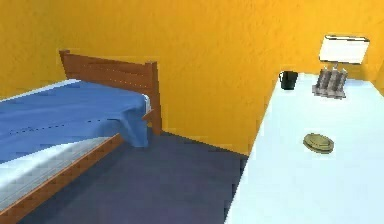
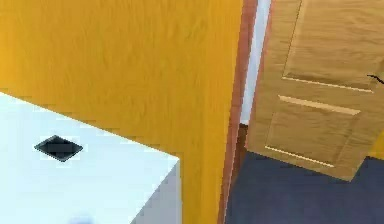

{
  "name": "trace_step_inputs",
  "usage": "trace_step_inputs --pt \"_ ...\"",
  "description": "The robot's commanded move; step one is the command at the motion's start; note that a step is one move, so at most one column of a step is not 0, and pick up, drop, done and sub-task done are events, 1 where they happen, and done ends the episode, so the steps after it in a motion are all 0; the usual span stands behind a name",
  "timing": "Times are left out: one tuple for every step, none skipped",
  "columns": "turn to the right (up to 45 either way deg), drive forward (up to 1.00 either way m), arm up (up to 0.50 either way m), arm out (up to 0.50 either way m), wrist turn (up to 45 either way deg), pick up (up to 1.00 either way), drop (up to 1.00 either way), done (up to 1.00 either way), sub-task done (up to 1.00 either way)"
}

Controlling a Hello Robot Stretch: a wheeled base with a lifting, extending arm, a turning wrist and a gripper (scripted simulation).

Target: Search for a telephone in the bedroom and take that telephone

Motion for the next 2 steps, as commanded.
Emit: trace_step_inputs --pt "-30.0 0.00 0.00 0.00 0.0 0.00 0.00 0.00 0.00" --pt "0.0 0.00 0.50 0.00 0.0 0.00 0.00 0.00 0.00"
